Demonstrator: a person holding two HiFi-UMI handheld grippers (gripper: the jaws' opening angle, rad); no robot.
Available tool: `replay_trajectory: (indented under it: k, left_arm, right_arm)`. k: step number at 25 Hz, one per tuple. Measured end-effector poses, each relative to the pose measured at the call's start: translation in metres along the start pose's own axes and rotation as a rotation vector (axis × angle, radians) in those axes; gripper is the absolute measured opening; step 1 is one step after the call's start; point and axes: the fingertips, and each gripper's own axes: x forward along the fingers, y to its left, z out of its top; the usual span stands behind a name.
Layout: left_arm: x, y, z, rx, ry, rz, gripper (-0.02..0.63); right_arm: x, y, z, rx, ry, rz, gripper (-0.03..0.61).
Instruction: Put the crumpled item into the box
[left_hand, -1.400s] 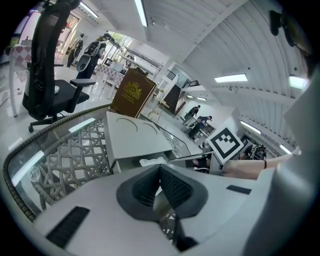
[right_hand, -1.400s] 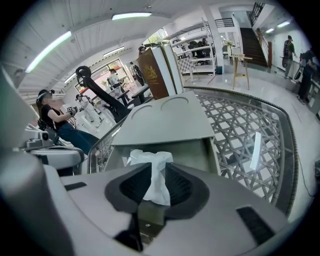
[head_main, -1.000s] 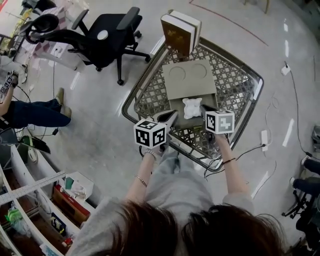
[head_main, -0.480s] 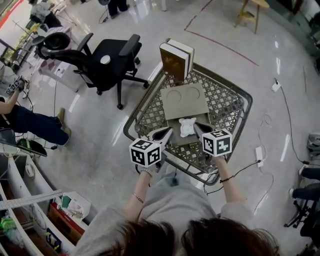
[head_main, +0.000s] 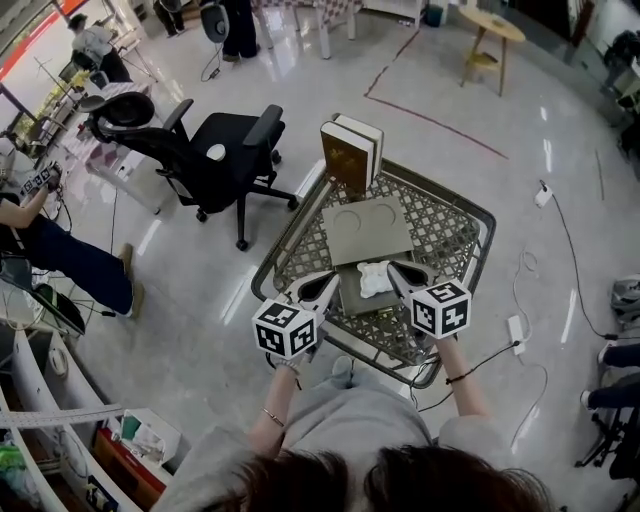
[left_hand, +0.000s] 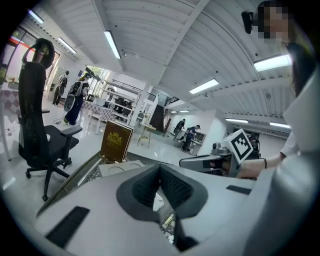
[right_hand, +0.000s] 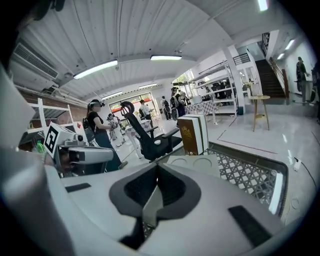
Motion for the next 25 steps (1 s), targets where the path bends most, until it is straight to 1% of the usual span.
replay_trajectory:
  k: [7,11,14,20,25]
  left_arm:
    - [-0.015,-0.012,0.029,0.062,-0.075,-0.007,0.017]
    - [-0.025,-0.016,0.046,0.086,-0.122,0.003,0.017]
    - [-0.031,-0.018,0.056,0.116,-0.142,0.015,0.017]
    - [-0.040,-0.018,0.080,0.181,-0.177,0.033,0.017]
    - [-0.047,-0.018,0.097,0.207,-0.221,0.053,0.017]
  right_arm:
    - [-0.022,0.015,0.039,-0.049,-0.138,0.010,0.021]
    - [-0.033,0.021,0.056,-0.075,-0.198,0.017,0.021]
    - [-0.041,0.022,0.068,-0.085,-0.244,0.023,0.021]
    - [-0.055,0.019,0.090,-0.125,-0.302,0.005,0.021]
    - [-0.069,0.019,0.110,-0.151,-0.359,-0.010,0.021]
